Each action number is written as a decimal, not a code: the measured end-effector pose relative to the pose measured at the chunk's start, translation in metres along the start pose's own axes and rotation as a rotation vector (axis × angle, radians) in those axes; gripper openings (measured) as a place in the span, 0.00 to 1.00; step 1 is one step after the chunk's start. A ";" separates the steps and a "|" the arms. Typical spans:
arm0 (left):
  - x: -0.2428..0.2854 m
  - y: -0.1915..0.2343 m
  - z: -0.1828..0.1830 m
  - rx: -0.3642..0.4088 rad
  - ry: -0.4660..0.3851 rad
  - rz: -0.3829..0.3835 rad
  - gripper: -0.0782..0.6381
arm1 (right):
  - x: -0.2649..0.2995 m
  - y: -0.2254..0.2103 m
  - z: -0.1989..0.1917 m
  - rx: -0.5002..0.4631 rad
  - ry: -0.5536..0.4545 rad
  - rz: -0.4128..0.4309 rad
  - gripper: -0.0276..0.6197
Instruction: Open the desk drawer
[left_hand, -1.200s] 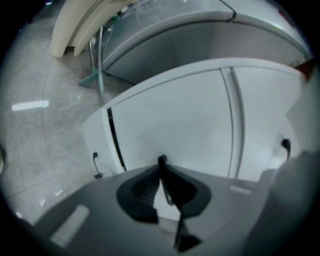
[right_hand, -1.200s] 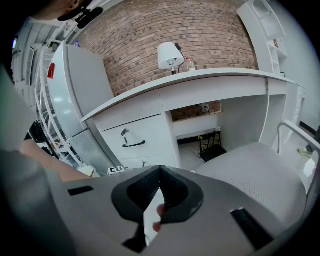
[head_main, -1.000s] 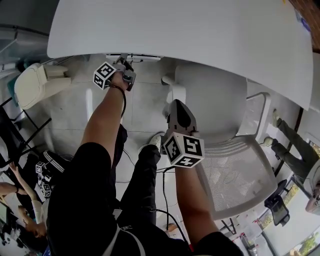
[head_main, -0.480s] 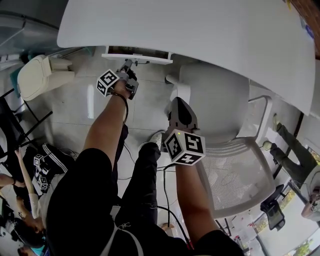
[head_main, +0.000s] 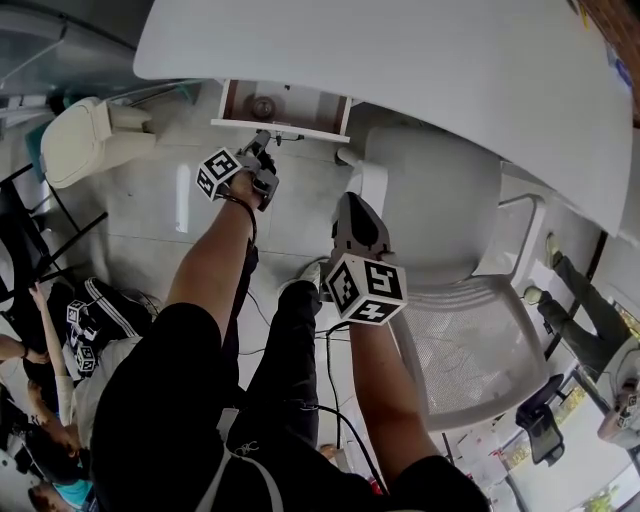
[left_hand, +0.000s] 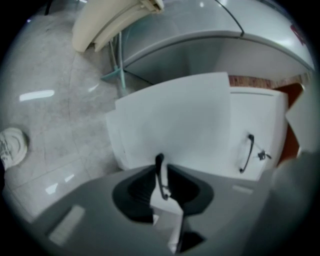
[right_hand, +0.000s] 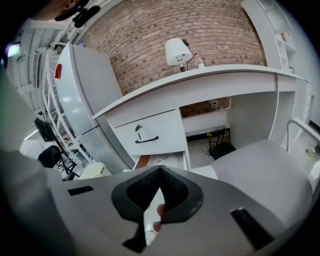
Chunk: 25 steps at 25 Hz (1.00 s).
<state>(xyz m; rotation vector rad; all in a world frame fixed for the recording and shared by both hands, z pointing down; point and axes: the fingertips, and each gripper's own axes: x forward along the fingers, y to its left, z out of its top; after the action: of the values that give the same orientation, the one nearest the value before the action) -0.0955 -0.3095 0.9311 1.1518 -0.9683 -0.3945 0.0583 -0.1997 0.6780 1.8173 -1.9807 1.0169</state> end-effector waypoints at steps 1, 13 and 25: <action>-0.003 -0.002 -0.002 0.033 0.012 0.003 0.22 | 0.000 0.000 0.001 -0.001 0.001 -0.001 0.04; -0.108 -0.085 0.008 0.855 0.004 0.229 0.10 | -0.006 0.031 0.025 -0.011 0.008 0.035 0.04; -0.222 -0.289 -0.010 1.343 -0.051 0.177 0.10 | -0.075 0.088 0.099 -0.073 -0.092 0.036 0.04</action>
<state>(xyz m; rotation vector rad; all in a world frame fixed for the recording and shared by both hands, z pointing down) -0.1530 -0.2610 0.5745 2.2138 -1.3986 0.4907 0.0134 -0.2086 0.5328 1.8264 -2.0829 0.8742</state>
